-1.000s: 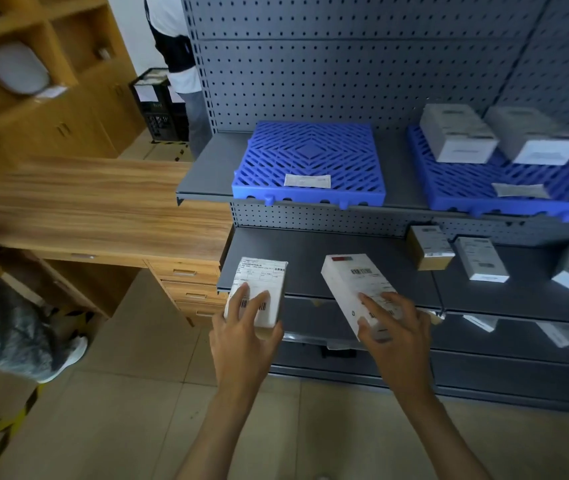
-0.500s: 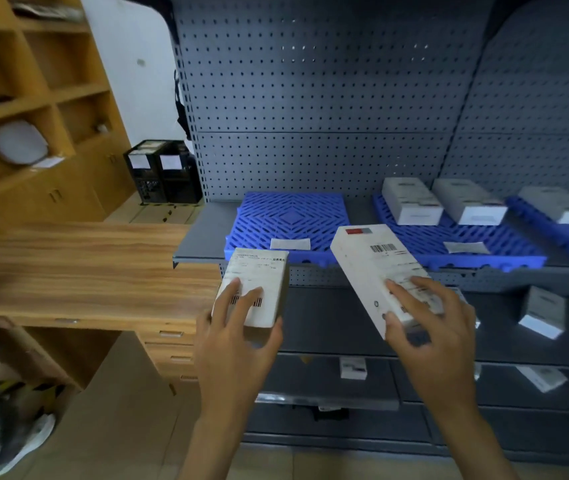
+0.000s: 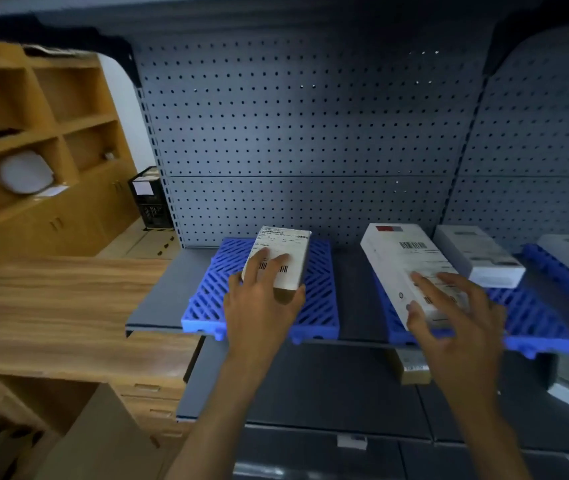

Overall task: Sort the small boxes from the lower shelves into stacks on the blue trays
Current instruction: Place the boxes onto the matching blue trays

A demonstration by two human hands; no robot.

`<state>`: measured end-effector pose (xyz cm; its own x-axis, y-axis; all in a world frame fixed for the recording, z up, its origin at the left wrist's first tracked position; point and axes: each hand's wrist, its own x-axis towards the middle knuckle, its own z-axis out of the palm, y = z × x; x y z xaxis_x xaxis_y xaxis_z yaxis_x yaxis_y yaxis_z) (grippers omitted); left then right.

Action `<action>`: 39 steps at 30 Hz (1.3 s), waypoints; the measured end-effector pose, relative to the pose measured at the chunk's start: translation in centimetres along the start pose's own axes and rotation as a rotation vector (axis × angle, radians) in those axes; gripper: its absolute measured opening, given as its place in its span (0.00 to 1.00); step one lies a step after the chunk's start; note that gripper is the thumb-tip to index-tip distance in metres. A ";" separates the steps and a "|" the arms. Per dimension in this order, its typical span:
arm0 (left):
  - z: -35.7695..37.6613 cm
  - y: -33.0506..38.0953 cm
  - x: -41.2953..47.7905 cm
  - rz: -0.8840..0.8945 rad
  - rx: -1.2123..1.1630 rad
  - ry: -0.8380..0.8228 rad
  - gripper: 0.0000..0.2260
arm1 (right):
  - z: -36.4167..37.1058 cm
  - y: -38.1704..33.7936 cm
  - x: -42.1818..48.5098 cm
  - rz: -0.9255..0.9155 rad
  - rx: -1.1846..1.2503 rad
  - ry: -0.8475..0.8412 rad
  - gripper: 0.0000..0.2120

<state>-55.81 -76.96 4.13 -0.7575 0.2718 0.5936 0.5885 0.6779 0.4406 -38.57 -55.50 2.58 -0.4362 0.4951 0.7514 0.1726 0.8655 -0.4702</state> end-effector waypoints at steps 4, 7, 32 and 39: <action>4.2 0.9 3.8 -0.029 0.016 -0.055 0.27 | 1.7 2.8 3.3 -0.009 0.015 -0.013 0.21; 7.0 1.4 5.8 -0.053 0.042 -0.120 0.27 | 2.6 4.7 5.2 -0.012 -0.004 -0.026 0.21; 12.2 2.5 9.3 -0.144 0.298 -0.313 0.33 | 8.0 7.4 8.9 0.090 -0.232 -0.082 0.21; 8.2 2.9 5.7 -0.029 0.257 -0.218 0.32 | 9.7 7.5 8.6 0.060 -0.330 -0.080 0.23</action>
<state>-60.76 -67.85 3.23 -0.8316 0.3708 0.4135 0.4965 0.8300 0.2541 -49.61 -45.44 1.05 -0.4821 0.5500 0.6820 0.4712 0.8190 -0.3275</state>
